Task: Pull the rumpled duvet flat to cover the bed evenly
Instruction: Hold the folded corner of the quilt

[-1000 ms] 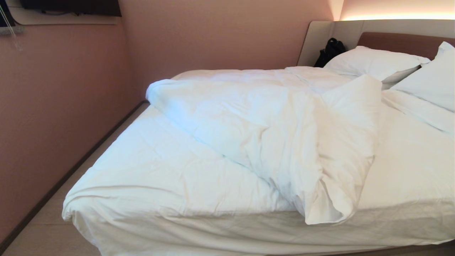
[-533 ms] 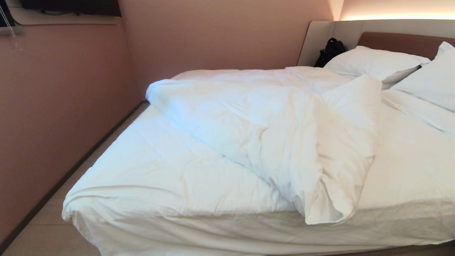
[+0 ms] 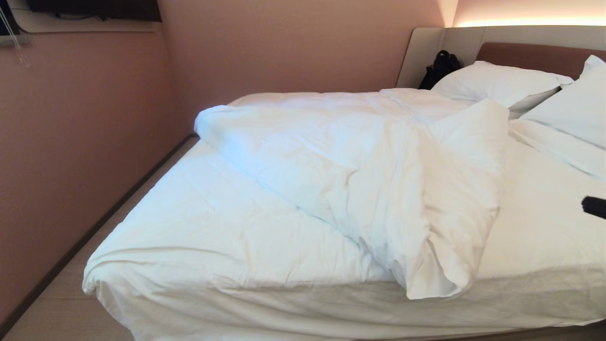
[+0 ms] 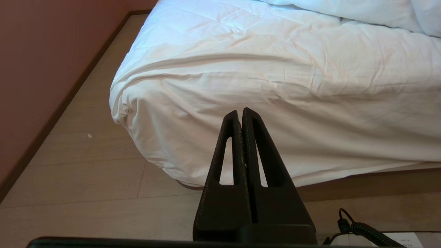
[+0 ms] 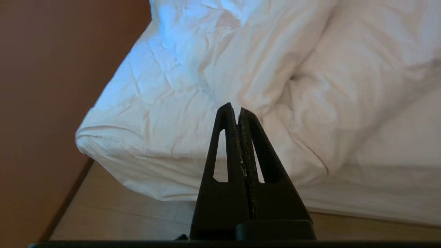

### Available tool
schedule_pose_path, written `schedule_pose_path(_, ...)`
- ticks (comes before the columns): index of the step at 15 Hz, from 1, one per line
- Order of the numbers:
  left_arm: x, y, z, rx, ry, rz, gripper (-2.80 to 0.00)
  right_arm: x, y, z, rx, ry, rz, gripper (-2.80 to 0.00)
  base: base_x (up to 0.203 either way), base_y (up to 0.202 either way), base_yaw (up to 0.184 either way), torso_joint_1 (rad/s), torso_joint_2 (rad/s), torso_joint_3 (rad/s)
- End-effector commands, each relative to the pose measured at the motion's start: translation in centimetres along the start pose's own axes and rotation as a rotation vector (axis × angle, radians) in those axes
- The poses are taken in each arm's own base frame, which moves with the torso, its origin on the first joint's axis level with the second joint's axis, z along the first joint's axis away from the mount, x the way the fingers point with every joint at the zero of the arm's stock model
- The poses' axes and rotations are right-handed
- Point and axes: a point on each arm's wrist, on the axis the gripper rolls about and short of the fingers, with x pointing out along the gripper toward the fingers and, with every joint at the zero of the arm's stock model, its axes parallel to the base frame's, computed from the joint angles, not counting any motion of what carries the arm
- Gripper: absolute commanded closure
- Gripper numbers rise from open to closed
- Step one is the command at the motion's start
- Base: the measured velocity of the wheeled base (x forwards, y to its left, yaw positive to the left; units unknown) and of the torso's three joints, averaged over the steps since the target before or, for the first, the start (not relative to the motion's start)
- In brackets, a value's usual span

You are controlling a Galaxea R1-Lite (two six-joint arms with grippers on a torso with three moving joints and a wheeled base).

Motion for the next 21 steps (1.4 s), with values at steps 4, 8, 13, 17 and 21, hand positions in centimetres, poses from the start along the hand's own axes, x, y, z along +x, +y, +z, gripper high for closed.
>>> schedule_pose_path(4,0.0,0.0,0.0,0.0,0.001,0.0,0.0,8.8,-0.8,2.3,0.131,0.106,0.056,0.0,0.0,0.0,0.0,0.0,0.0,0.0)
schedule_pose_path(8,0.0,0.0,0.0,0.0,-0.001,0.0,0.0,14.0,-2.2,2.0,0.158,0.136,0.046,0.0,0.0,0.0,0.0,0.0,0.0,0.0)
schedule_pose_path(13,0.0,0.0,0.0,0.0,0.001,0.0,0.0,22.3,-5.0,0.9,0.2,0.208,0.005,0.0,0.0,0.0,0.0,0.0,0.0,0.0)
schedule_pose_path(17,0.0,0.0,0.0,0.0,0.001,0.0,0.0,26.3,-6.3,0.6,0.204,0.219,0.0,0.0,0.0,0.0,0.0,0.0,0.0,0.0)
schedule_pose_path(21,0.0,0.0,0.0,0.0,0.001,0.0,0.0,28.2,-7.2,-0.1,0.21,0.234,-0.004,0.0,0.0,0.0,0.0,0.0,0.0,0.0)
